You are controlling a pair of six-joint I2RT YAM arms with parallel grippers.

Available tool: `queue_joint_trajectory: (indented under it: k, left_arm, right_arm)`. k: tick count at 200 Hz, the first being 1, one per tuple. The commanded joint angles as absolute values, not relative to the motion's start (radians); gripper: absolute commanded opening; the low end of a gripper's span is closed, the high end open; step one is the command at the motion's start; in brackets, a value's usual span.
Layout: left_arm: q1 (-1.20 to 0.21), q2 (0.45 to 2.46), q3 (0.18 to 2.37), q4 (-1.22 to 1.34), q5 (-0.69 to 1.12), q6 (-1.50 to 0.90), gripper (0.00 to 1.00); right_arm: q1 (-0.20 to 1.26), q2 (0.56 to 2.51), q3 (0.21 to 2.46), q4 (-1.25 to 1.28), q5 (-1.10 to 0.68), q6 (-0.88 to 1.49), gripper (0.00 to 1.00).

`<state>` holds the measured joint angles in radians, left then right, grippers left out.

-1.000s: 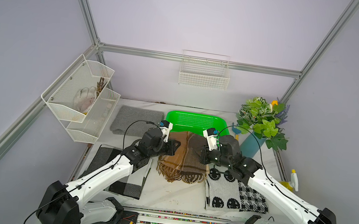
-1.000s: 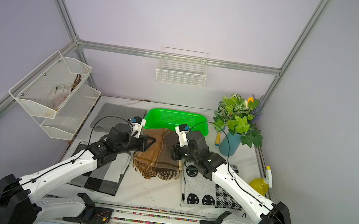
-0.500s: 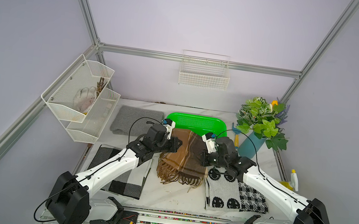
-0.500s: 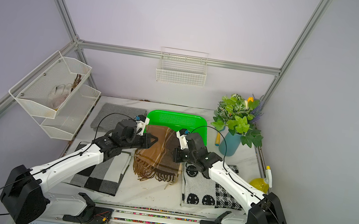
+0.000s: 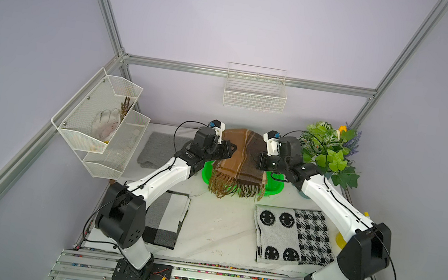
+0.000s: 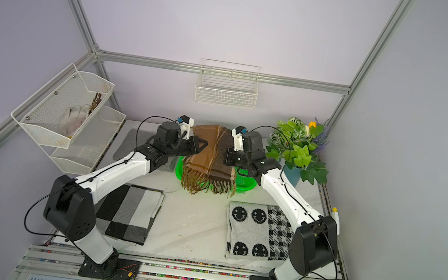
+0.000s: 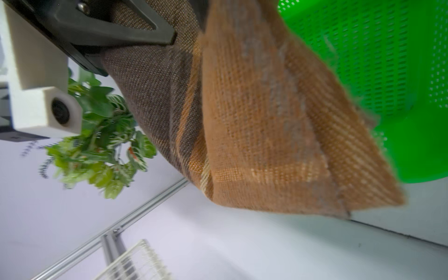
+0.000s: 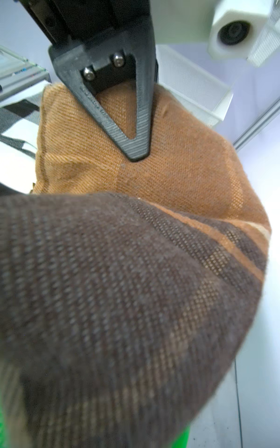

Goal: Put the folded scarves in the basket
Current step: Place the scarf in the basket.

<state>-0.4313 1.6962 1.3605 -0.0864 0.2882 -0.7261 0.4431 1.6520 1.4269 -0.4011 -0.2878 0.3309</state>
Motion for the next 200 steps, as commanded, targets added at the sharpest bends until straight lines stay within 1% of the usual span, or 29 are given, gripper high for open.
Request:
queue_joint_trajectory:
  k: [1, 34, 48, 86, 105, 141, 174, 200]
  left_arm:
    - [-0.408, 1.783, 1.428, -0.035, 0.309, -0.733, 0.00]
    - [-0.381, 1.945, 1.530, -0.004, 0.329, -0.720, 0.00]
    - [-0.375, 2.004, 1.607, -0.048, 0.327, -0.704, 0.00]
    - [-0.373, 2.105, 1.666, -0.050, 0.322, -0.678, 0.00]
    - [-0.373, 2.146, 1.695, -0.091, 0.324, -0.663, 0.00]
    - [-0.371, 2.154, 1.640, -0.091, 0.290, -0.643, 0.00]
    - [-0.367, 2.201, 1.652, -0.122, 0.281, -0.616, 0.00]
    - [-0.367, 2.186, 1.613, -0.106, 0.268, -0.616, 0.00]
  right_arm:
    - [0.439, 1.747, 1.489, -0.440, -0.237, 0.267, 0.00]
    - [0.440, 1.891, 1.591, -0.439, -0.190, 0.219, 0.00]
    - [0.442, 1.944, 1.644, -0.454, -0.167, 0.214, 0.00]
    - [0.442, 2.060, 1.728, -0.486, -0.074, 0.170, 0.00]
    - [0.440, 2.097, 1.742, -0.499, -0.025, 0.174, 0.00]
    - [0.440, 2.151, 1.741, -0.508, 0.004, 0.163, 0.00]
    - [0.440, 2.206, 1.788, -0.537, 0.001, 0.156, 0.00]
    - [0.440, 2.184, 1.777, -0.549, -0.029, 0.168, 0.00]
